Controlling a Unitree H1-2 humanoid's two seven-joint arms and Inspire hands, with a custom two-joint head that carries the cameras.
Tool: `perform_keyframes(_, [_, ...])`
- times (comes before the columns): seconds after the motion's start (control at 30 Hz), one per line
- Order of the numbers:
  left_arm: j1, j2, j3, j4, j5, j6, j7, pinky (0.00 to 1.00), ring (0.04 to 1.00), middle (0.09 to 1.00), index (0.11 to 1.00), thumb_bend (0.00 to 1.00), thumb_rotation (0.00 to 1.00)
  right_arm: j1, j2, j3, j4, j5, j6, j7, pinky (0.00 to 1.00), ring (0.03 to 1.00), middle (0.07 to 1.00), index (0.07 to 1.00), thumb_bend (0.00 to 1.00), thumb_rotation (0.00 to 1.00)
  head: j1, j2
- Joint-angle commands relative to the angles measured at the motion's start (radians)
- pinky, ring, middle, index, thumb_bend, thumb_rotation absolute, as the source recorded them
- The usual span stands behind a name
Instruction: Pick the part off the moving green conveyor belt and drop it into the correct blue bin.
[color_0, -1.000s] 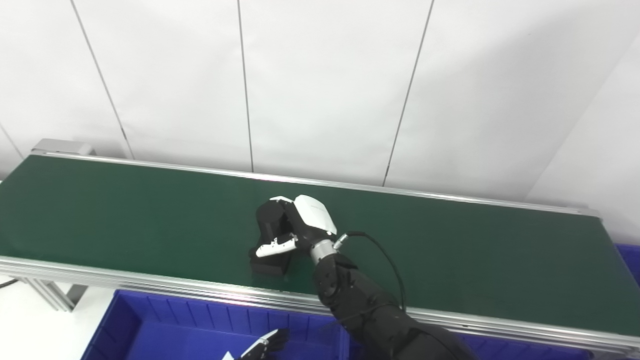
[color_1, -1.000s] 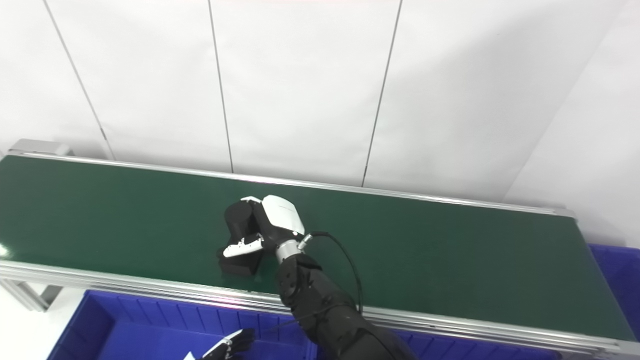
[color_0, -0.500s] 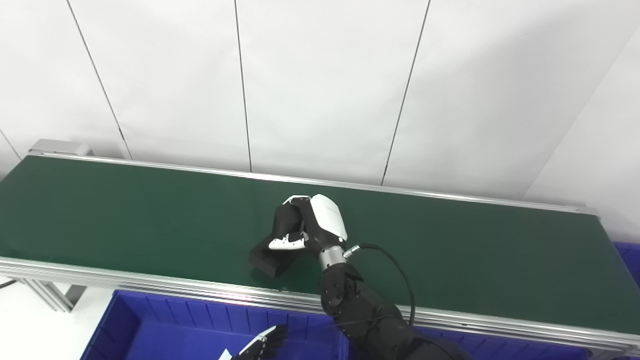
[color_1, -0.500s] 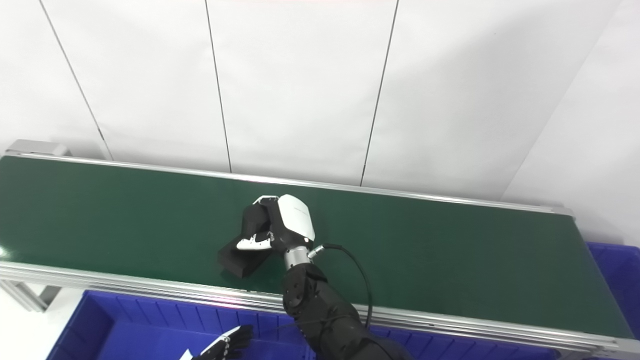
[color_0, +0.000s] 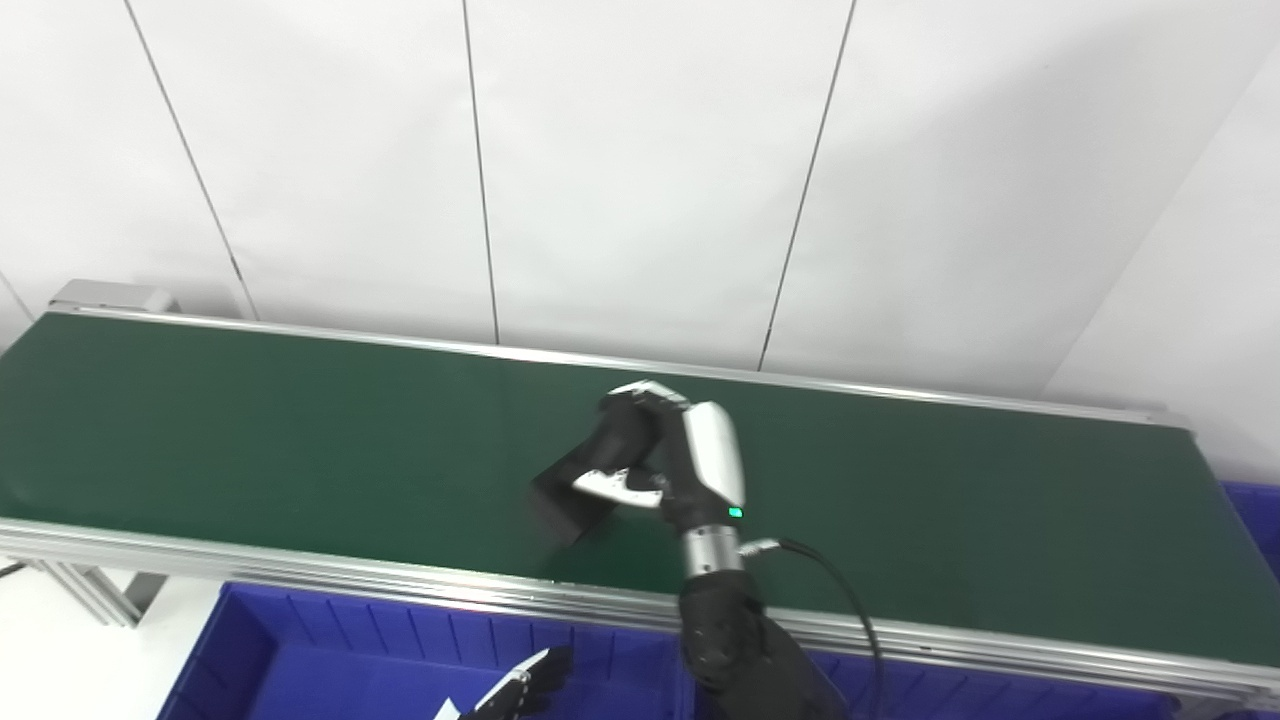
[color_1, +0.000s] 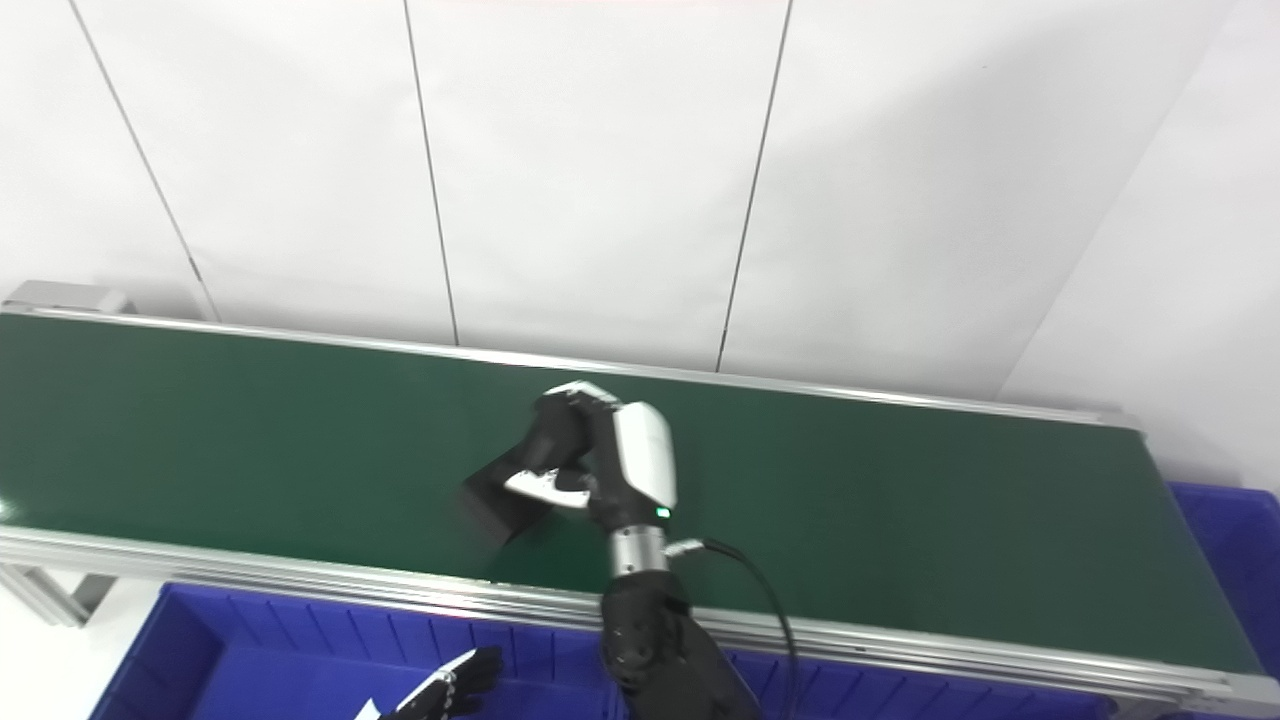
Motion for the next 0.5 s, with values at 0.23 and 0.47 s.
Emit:
perform_keyframes(0.23, [0.008,-0.001,0.044,-0.081,-0.046,-0.038,-0.068,0.85,0.881,0.883,0.864,0.89,0.44,0.301,-0.089,-0.079,-0.521,-0.027,0.116,0.155,0.38,0.393,0.495,0.558,0.51,0.0,0.003,0.067])
perform_keyframes(0.47, [0.007,-0.018,0.08,-0.114,-0.051,-0.038,-0.122,0.83,0.871,0.874,0.854,0.9,0.42,0.448,-0.115,-0.122,-0.66,-0.039,0.136,0.203,0.38,0.397,0.496,0.556,0.51,0.0,0.017,0.1])
